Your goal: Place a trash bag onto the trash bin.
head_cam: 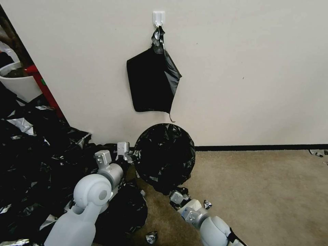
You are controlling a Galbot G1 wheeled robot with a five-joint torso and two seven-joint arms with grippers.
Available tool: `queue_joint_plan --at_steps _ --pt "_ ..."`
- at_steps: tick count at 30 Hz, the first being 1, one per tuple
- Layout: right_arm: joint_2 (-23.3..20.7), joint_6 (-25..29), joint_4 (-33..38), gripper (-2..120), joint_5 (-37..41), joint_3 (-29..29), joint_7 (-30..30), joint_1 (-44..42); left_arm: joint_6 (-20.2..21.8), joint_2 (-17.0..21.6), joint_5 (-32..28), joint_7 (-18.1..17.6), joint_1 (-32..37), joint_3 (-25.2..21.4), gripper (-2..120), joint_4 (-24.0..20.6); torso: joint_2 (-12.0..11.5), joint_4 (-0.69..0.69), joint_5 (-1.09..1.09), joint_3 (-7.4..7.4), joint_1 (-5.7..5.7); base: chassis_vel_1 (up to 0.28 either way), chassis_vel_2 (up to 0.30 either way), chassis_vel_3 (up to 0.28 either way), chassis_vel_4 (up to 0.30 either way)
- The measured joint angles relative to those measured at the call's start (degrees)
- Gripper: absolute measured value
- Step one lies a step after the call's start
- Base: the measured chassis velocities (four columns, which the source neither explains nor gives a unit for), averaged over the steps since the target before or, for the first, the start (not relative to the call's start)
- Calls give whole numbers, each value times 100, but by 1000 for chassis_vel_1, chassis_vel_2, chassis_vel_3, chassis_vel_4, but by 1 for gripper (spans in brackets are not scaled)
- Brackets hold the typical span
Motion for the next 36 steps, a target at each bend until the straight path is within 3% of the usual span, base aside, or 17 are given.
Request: queue_joint_plan --at_steps 2,4,8,11,12,16,18,20,22,23,25,26,30,31,34,35,36 --pt "-21 -51 25 0 61 10 110 -34 -17 4 1 2 -12 -22 2 20 0 0 0 0 0 0 0 0 0" --pt "-123 -187 82 3 898 -219 824 -72 -103 25 15 7 -44 -83 2 50 0 0 0 0 0 0 0 0 0" --pt "-243 -40 236 15 1937 -406 1031 -159 -185 48 38 6 -67 -133 2 85 0 1 0 0 0 0 0 0 0" --pt "-426 969 290 28 2419 -386 501 -338 -324 64 51 8 -119 -169 2 164 0 0 0 0 0 0 0 0 0" --pt "-426 969 290 28 2419 -386 501 -338 -324 64 51 8 -119 -169 2 164 0 0 0 0 0 0 0 0 0" --pt "-601 2566 55 48 1951 69 -863 -415 -436 63 146 11 -177 -161 2 286 0 1 0 0 0 0 0 0 0" --pt "-624 2819 12 52 1834 222 -1194 -421 -457 63 171 12 -181 -157 2 304 0 1 1 0 0 0 0 0 0" --pt "-641 3274 -2 62 1720 720 -2175 -432 -499 62 228 17 -185 -141 2 342 0 0 1 0 0 0 0 0 0" --pt "-621 3562 121 71 2178 1244 -3431 -406 -583 63 341 41 -161 -114 2 376 0 -1 1 0 0 0 0 0 0" --pt "-621 3562 121 71 2178 1244 -3431 -406 -583 63 341 41 -161 -114 2 376 0 -1 1 0 0 0 0 0 0" --pt "-638 3545 419 68 3358 1505 -4333 -332 -738 53 517 142 -86 -56 2 420 0 1 -1 0 0 0 0 0 0" --pt "-646 3380 640 62 4134 1472 -4378 -289 -835 22 615 186 -23 -1 2 445 0 0 0 0 0 0 0 0 0" --pt "-620 3147 897 53 4934 1279 -3877 -216 -928 -50 751 230 70 83 2 464 0 1 -1 0 0 0 0 0 0" --pt "-550 2945 1114 46 5424 1035 -2987 -140 -989 -131 878 273 141 144 2 476 0 1 0 0 0 0 0 0 0" --pt "-359 2386 1553 33 5761 410 -922 -15 -1124 -275 1121 342 274 243 2 479 0 1 1 0 0 0 0 0 0" --pt "-359 2386 1553 33 5761 410 -922 -15 -1124 -275 1121 342 274 243 2 479 0 1 1 0 0 0 0 0 0" --pt "-310 2145 1666 30 5735 250 -379 11 -1154 -301 1169 357 299 260 2 476 0 2 -1 0 0 0 0 0 0"
